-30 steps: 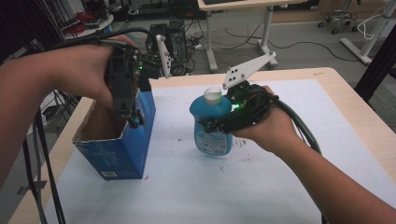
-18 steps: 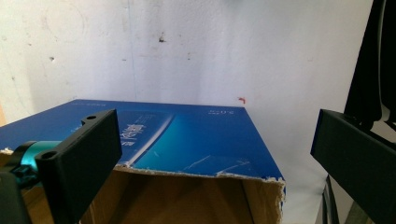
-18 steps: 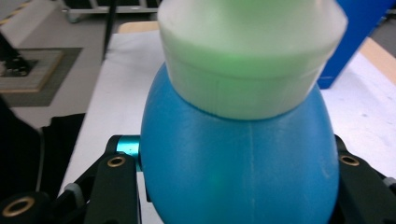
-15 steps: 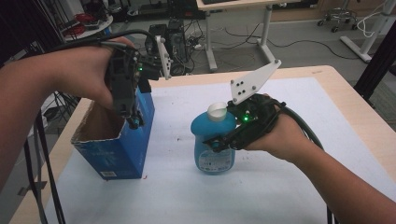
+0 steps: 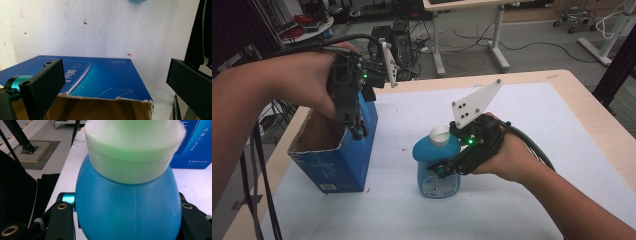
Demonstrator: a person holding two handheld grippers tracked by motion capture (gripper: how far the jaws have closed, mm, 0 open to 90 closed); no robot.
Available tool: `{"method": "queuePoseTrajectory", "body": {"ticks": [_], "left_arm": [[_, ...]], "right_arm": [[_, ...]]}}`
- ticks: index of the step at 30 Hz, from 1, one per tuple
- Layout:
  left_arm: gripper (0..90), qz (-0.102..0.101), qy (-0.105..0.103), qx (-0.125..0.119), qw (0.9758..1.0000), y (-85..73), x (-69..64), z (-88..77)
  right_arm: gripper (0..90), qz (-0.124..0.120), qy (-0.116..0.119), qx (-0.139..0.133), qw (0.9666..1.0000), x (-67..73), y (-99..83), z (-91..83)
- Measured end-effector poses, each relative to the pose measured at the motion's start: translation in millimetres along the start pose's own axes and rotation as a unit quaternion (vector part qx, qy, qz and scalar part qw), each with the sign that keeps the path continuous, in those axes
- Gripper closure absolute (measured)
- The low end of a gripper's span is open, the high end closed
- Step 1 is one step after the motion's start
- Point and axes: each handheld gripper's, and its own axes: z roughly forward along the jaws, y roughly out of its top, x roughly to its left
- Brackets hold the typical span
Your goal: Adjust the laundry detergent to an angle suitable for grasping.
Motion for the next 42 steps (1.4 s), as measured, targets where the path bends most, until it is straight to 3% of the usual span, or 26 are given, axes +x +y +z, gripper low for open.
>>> {"method": "queuePoseTrajectory", "body": {"ticks": [5, 25, 30, 42], "left_arm": [[1.8, 0.0, 0.0, 0.001, 1.0, -0.3, 1.1, 1.3], [1.8, -0.001, -0.002, 0.001, 1.0, -0.9, 2.5, 2.3], [1.8, 0.0, -0.002, 0.002, 1.0, -0.9, 3.0, 2.4], [1.8, -0.002, -0.003, 0.001, 1.0, -0.2, 3.0, 2.8]], "right_arm": [[44.8, -0.001, -0.015, -0.01, 0.9998, 1.2, -4.7, 1.6], [43.9, 0.011, -0.009, -0.018, 0.9997, -3.2, -7.0, 2.2], [41.0, 0.027, 0.002, -0.02, 0.9994, -6.1, -7.5, 2.2], [36.2, 0.024, -0.003, -0.018, 0.9996, -4.4, -6.9, -0.1]]}}
